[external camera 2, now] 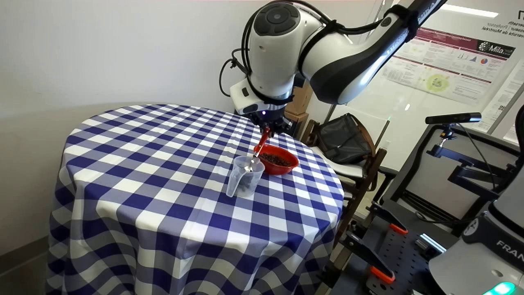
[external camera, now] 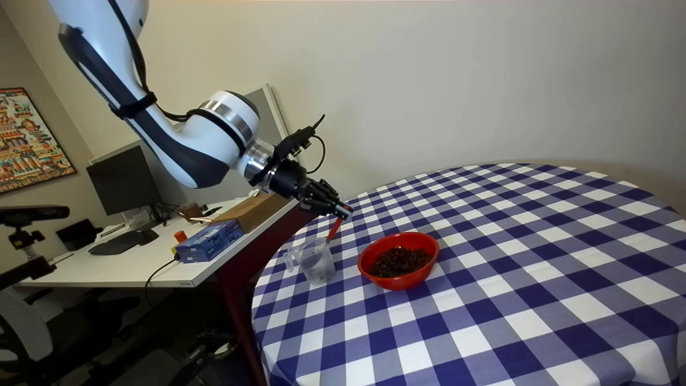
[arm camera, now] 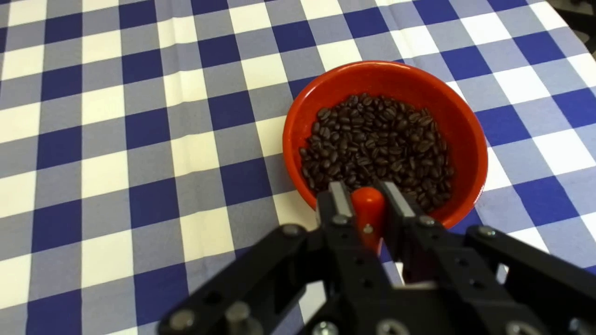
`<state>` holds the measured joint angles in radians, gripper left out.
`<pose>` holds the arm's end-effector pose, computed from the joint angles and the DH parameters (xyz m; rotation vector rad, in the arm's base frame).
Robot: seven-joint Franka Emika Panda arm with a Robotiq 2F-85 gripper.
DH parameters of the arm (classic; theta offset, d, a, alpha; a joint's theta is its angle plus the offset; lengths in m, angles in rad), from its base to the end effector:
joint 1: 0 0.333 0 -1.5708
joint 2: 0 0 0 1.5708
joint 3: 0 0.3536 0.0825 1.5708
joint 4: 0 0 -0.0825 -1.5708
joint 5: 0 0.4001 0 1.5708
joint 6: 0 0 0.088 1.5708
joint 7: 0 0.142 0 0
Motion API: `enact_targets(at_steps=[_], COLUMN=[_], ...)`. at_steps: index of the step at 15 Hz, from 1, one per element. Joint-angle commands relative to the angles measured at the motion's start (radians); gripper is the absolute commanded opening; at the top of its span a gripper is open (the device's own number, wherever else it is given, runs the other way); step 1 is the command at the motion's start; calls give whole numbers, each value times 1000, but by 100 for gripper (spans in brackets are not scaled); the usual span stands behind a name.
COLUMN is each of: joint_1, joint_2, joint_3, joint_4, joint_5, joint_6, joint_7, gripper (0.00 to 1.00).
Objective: Put a spoonful of the contents of the bowl into the jug
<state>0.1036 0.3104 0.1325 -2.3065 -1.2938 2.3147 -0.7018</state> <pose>0.5234 0.0838 0.1939 1.3092 2.0429 -0.5008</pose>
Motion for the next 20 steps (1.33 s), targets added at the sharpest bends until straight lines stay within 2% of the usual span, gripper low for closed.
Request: enact_targets(at_steps=[1,20], joint_1=[10,28], joint_2=[-21,-37], joint_3=[4,16], joint_4=[-4,-27], joint_5=[-46,-258], joint_6=[-19,-17], joint_7=[20,85], gripper=[5,5])
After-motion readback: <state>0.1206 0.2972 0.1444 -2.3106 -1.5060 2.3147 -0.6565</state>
